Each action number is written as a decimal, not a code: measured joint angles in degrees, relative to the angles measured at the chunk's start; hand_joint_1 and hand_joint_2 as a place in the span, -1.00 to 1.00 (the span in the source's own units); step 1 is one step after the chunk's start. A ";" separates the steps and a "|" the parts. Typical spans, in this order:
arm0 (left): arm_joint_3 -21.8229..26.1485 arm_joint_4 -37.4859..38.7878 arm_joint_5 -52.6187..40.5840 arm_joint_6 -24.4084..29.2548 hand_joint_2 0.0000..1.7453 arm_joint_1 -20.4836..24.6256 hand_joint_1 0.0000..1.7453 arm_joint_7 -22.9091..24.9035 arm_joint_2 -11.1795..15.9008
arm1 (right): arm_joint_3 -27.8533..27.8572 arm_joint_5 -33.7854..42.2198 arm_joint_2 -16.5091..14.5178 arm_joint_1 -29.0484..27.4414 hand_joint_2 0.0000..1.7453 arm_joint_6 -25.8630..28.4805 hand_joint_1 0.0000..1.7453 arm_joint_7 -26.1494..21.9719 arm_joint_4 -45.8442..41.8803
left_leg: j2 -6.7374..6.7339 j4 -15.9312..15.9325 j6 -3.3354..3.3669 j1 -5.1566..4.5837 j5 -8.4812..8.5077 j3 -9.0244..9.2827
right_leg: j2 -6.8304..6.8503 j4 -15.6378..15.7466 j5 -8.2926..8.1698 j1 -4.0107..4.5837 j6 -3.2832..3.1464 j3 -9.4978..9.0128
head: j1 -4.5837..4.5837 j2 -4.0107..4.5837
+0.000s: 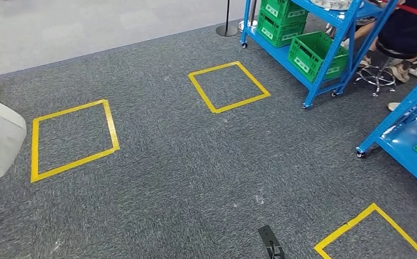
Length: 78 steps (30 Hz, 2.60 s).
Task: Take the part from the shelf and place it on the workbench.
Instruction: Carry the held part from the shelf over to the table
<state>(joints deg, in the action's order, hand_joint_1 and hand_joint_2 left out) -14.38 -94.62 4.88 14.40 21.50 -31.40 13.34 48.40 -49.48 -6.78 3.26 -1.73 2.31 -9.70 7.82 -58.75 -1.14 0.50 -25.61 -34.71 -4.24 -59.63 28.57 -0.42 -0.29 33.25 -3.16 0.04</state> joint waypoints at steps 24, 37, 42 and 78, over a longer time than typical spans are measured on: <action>-0.70 1.14 -0.20 -0.57 1.00 0.60 1.00 0.30 -0.34 | 0.34 0.38 -0.19 -0.33 -1.00 -0.15 -1.00 -0.14 0.00 | -5.10 -0.23 1.34 0.16 0.15 -0.33 | 4.59 -15.99 7.92 -0.22 1.17 6.46 | -0.03 0.00; -0.64 1.50 0.64 -0.56 1.00 0.57 1.00 -0.36 1.08 | 0.37 0.27 -0.15 -0.38 -1.00 -0.45 -1.00 -0.45 0.00 | -6.40 -9.67 -1.68 0.02 -4.57 -6.02 | 4.27 1.43 -0.81 0.07 -2.02 -1.04 | 0.31 0.00; -0.64 2.23 1.90 -0.57 1.00 0.52 1.00 -1.04 1.89 | 0.37 0.17 -0.14 -0.45 -1.00 -0.58 -1.00 -0.56 0.00 | -8.53 -9.25 -2.06 0.09 -2.79 -4.62 | 8.82 1.21 -0.33 0.15 -1.94 -1.22 | 0.35 0.00; 0.10 2.16 2.91 1.61 1.00 1.32 1.00 -1.08 5.76 | 0.39 -0.66 -0.19 -0.19 -1.00 -1.01 -1.00 -1.15 0.02 | -11.94 0.01 0.64 -1.10 -0.45 0.84 | 12.60 0.32 0.17 1.06 -1.41 -1.20 | 0.02 0.00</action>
<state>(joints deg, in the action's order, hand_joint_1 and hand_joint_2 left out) -14.27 -92.46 7.79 16.01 22.82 -32.48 19.10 48.78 -50.14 -6.97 3.07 -2.73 1.16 -9.68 -4.12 -58.73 -0.50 -0.60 -26.06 -33.87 8.36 -59.31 28.74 0.64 -1.70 32.05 -3.15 0.04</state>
